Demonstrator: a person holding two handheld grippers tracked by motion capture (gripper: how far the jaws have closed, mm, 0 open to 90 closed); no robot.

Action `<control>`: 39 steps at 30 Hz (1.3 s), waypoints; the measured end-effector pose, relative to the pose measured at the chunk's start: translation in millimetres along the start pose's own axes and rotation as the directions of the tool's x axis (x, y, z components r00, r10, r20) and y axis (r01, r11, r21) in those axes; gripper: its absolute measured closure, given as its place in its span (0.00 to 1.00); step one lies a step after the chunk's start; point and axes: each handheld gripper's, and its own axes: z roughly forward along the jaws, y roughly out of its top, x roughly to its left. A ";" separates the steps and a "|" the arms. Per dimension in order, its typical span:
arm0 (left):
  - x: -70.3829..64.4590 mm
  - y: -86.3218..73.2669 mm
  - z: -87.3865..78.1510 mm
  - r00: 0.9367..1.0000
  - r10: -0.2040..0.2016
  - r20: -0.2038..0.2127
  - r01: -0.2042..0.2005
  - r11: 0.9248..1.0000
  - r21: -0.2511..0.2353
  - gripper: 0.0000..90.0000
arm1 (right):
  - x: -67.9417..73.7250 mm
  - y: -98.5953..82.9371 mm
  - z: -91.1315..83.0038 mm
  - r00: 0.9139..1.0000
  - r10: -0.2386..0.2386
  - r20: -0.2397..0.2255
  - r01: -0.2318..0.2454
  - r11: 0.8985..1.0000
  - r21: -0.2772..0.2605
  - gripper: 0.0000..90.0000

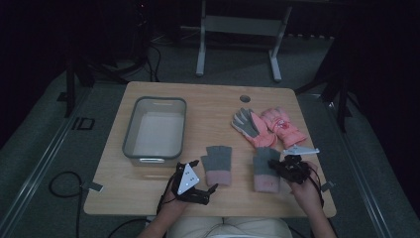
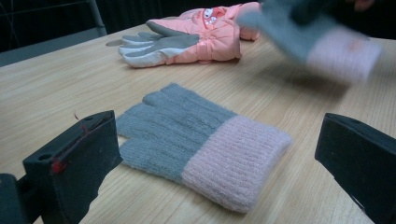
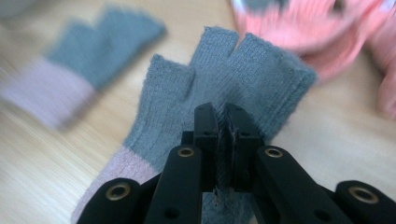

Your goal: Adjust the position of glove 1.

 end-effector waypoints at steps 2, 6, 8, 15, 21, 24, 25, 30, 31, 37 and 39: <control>0.3 0.0 0.0 1.000 0.000 0.000 0.000 1.000 0.001 0.00 | 6.1 14.3 -9.7 1.000 -0.010 -0.005 0.010 0.999 -0.037 0.94; 0.5 -0.1 -0.1 1.000 -0.003 0.001 0.003 1.000 -0.002 0.00 | 18.9 40.6 -16.4 0.999 -0.040 -0.006 0.040 0.996 -0.077 0.94; 0.5 0.0 -0.1 1.000 -0.001 0.001 0.001 1.000 -0.001 0.00 | 24.6 52.0 -15.6 0.999 -0.048 -0.012 0.047 0.995 -0.092 0.94; 0.9 -0.1 -0.2 1.000 -0.004 0.004 0.004 1.000 -0.003 0.00 | 49.3 82.7 4.0 0.995 -0.075 -0.059 0.068 0.991 -0.113 0.94; 1.1 -0.1 -0.2 1.000 -0.003 0.008 0.003 1.000 -0.002 0.00 | 75.0 96.1 26.5 0.991 -0.090 -0.095 0.081 0.991 -0.103 0.94; 1.2 0.0 -0.4 1.000 -0.001 0.008 0.001 1.000 -0.001 0.00 | 85.2 97.1 40.5 0.989 -0.092 -0.112 0.083 0.993 -0.083 0.94; 1.0 -0.1 -0.3 1.000 -0.003 0.007 0.003 1.000 -0.002 0.00 | 88.5 96.3 45.1 0.989 -0.101 -0.107 0.094 0.993 -0.072 0.94; 0.0 -0.1 -0.3 1.000 0.003 0.009 -0.003 1.000 -0.003 0.00 | 92.9 89.3 69.0 0.989 -0.083 -0.121 0.081 0.996 -0.025 0.94; -0.1 -0.1 -0.2 1.000 0.004 0.009 -0.004 1.000 -0.002 0.00 | 92.5 87.2 73.6 0.990 -0.081 -0.118 0.079 0.997 -0.015 0.94; -0.4 0.0 -0.1 1.000 0.008 0.013 -0.008 1.000 -0.001 0.00 | 94.5 71.0 95.5 0.989 -0.059 -0.138 0.066 0.997 0.046 0.94; -0.2 0.0 0.0 1.000 0.007 0.015 -0.007 1.000 0.000 0.00 | 95.4 66.2 101.0 0.988 -0.059 -0.140 0.069 0.996 0.065 0.94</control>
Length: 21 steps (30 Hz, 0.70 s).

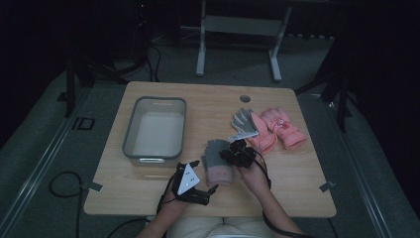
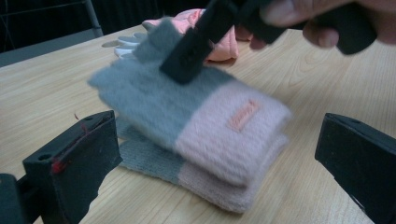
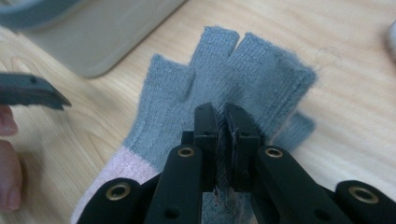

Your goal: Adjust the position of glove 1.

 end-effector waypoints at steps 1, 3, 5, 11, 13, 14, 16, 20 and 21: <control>0.1 0.1 0.0 1.000 -0.002 0.000 0.002 1.000 0.001 0.00 | 0.3 -1.8 2.5 1.000 0.004 -0.007 -0.004 1.000 0.007 0.94; 0.2 0.1 0.2 1.000 -0.003 0.000 0.003 1.000 0.003 0.00 | 0.9 -4.2 6.3 1.000 0.010 -0.010 -0.010 1.000 0.012 0.94; 0.0 0.2 0.4 1.000 -0.003 0.001 0.003 1.000 0.005 0.00 | 0.8 -5.0 9.4 1.000 0.011 -0.014 -0.011 1.000 0.019 0.94; 0.4 0.4 0.5 1.000 -0.003 0.002 0.003 1.000 0.009 0.00 | -1.0 -6.6 17.4 1.000 0.019 -0.013 -0.018 0.999 0.038 0.94; 0.7 0.5 0.7 1.000 -0.004 0.003 0.004 1.000 0.012 0.00 | -1.2 -8.1 20.0 0.999 0.035 -0.027 -0.034 0.998 0.045 0.93; 0.7 0.5 0.7 1.000 -0.004 0.003 0.004 1.000 0.012 0.00 | -0.7 -9.0 21.2 0.999 0.037 -0.023 -0.036 0.998 0.047 0.93; 1.2 0.4 0.7 1.000 -0.008 0.004 0.007 1.000 0.011 0.00 | -1.2 -11.1 24.6 0.999 0.031 -0.019 -0.030 0.998 0.049 0.92; 1.0 0.8 1.5 1.000 -0.002 0.001 0.002 1.000 0.021 0.00 | -2.2 -13.6 27.0 0.999 0.050 -0.021 -0.049 0.998 0.046 0.89; 1.0 0.8 1.5 1.000 -0.002 0.001 0.002 1.000 0.021 0.00 | -2.2 -13.6 27.0 0.999 0.050 -0.021 -0.049 0.998 0.046 0.89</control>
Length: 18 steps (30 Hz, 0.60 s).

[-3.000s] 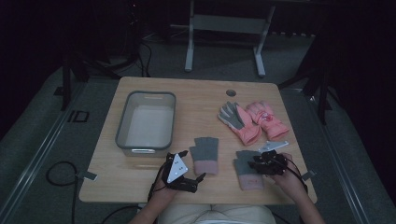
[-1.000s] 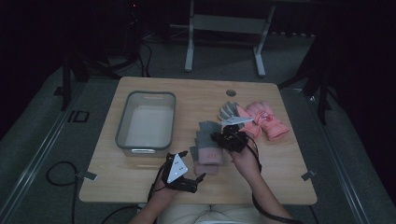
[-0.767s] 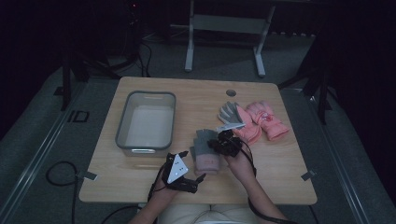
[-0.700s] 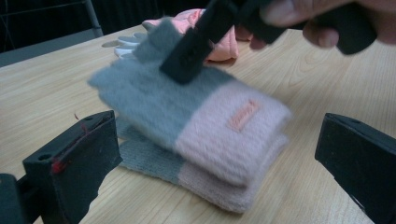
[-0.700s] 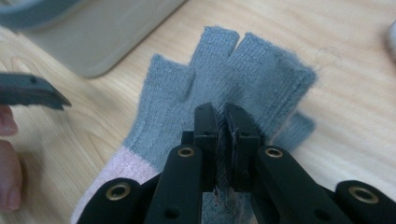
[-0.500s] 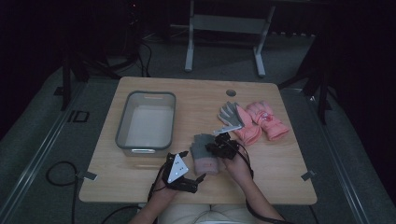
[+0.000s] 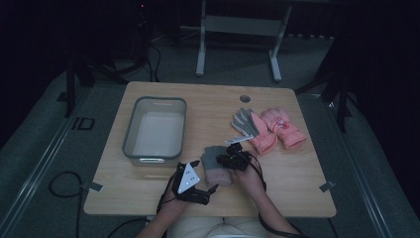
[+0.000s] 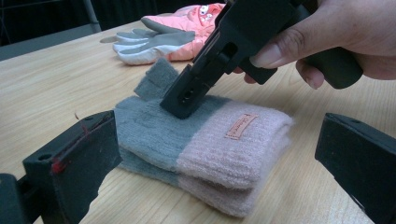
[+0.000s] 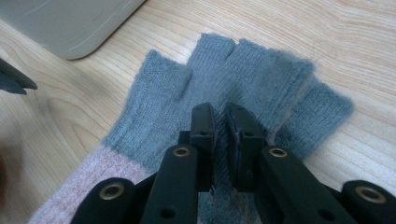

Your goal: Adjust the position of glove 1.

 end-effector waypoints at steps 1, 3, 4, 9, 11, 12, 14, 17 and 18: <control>0.1 0.5 0.9 1.000 0.006 0.004 -0.006 1.000 0.014 0.00 | -0.1 -1.2 1.2 1.000 -0.001 0.006 0.001 1.000 0.000 0.85; 0.5 0.9 1.8 1.000 0.010 0.011 -0.010 1.000 0.028 0.00 | -0.5 -3.5 2.5 1.000 -0.001 0.011 0.001 1.000 -0.006 0.82; 0.5 0.9 1.8 1.000 0.010 0.011 -0.010 1.000 0.028 0.00 | -0.5 -4.2 2.7 1.000 0.000 0.012 0.000 1.000 -0.012 0.80; 1.3 3.3 2.1 0.998 0.056 0.042 -0.059 0.996 0.070 0.00 | -1.4 -4.1 -4.3 1.000 -0.005 0.004 0.005 0.999 -0.035 0.75; 1.2 7.5 0.1 0.997 0.065 0.041 -0.068 0.996 0.061 0.00 | -3.1 -3.6 -12.9 1.000 -0.007 0.004 0.007 0.998 -0.059 0.73; 1.5 9.9 -0.8 0.996 0.065 0.060 -0.068 0.996 0.049 0.00 | -4.6 -2.6 -17.8 1.000 -0.005 0.004 0.006 0.998 -0.070 0.71; 1.1 15.4 -0.5 0.995 0.051 0.090 -0.057 0.997 0.058 0.00 | -9.7 0.3 -28.5 1.000 -0.004 0.007 0.005 0.995 -0.099 0.65; -1.4 20.6 0.2 0.994 0.058 0.088 -0.066 0.994 0.085 0.04 | -16.3 4.1 -38.6 1.000 0.002 0.004 -0.001 0.993 -0.120 0.63; -5.5 26.6 1.5 0.993 0.074 0.092 -0.085 0.989 0.119 0.04 | -21.8 8.3 -46.3 1.000 0.001 0.006 0.000 0.992 -0.126 0.59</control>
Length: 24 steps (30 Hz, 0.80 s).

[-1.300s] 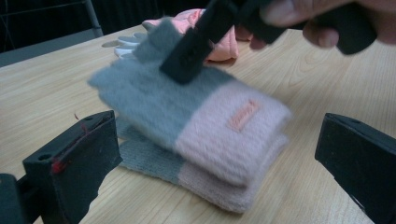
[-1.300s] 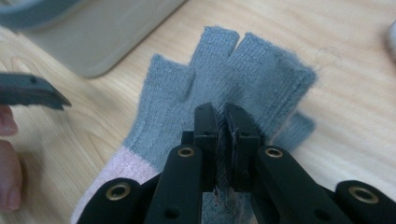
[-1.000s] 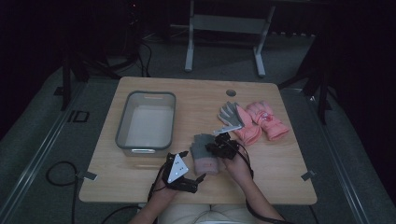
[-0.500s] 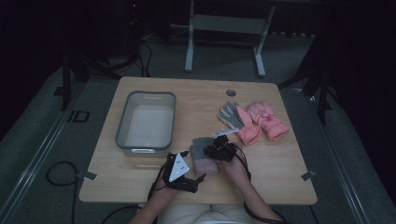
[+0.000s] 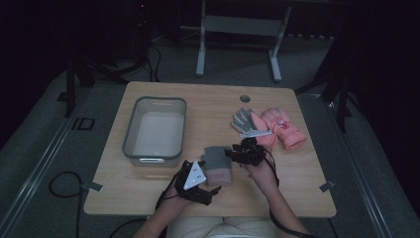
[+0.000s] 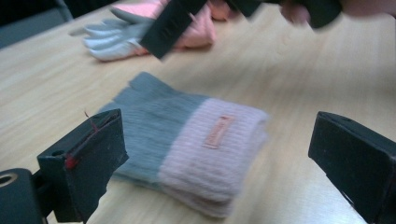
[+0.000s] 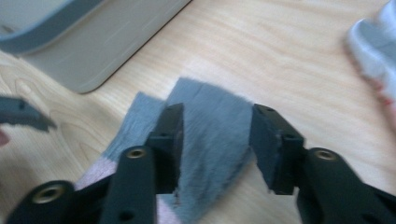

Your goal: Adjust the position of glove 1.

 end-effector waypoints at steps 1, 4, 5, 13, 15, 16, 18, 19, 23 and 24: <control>-1.4 3.0 0.7 1.000 0.016 -0.002 -0.016 1.000 0.017 0.04 | -2.2 2.4 -2.8 1.000 -0.002 -0.003 0.002 1.000 -0.004 0.58; -0.4 8.0 4.1 0.999 0.014 0.046 -0.016 0.999 0.048 0.04 | -5.2 6.9 -6.9 1.000 -0.005 -0.015 0.005 1.000 -0.012 0.56; -0.3 11.6 9.4 0.998 0.035 0.053 -0.040 0.996 0.086 0.05 | -7.8 10.9 -7.9 1.000 -0.006 -0.020 0.006 1.000 -0.009 0.54; 0.1 9.7 27.9 0.970 0.191 0.151 -0.215 0.963 0.163 0.15 | -18.4 14.9 9.0 1.000 0.022 0.002 -0.022 0.999 0.043 0.57; 0.5 10.4 31.5 0.968 0.204 0.149 -0.228 0.958 0.172 0.17 | -19.4 14.5 15.6 1.000 0.024 0.006 -0.024 0.998 0.050 0.57; 0.5 10.4 31.5 0.968 0.204 0.149 -0.228 0.958 0.172 0.18 | -19.4 14.5 15.6 1.000 0.024 0.006 -0.024 0.998 0.050 0.57; 0.7 9.8 35.2 0.961 0.237 0.145 -0.262 0.946 0.189 0.18 | -19.4 14.4 19.2 1.000 0.020 0.008 -0.020 0.998 0.054 0.57; 0.4 8.6 37.1 0.955 0.253 0.155 -0.281 0.938 0.202 0.22 | -18.0 12.8 25.5 0.999 0.028 0.017 -0.029 0.997 0.076 0.55; -1.1 4.5 39.3 0.945 0.293 0.143 -0.319 0.923 0.214 0.25 | -17.8 6.3 37.4 0.999 0.035 0.035 -0.039 0.992 0.117 0.50; -0.7 4.8 38.9 0.945 0.295 0.138 -0.319 0.924 0.212 0.27 | -19.1 4.4 40.9 0.998 0.044 0.038 -0.048 0.991 0.128 0.48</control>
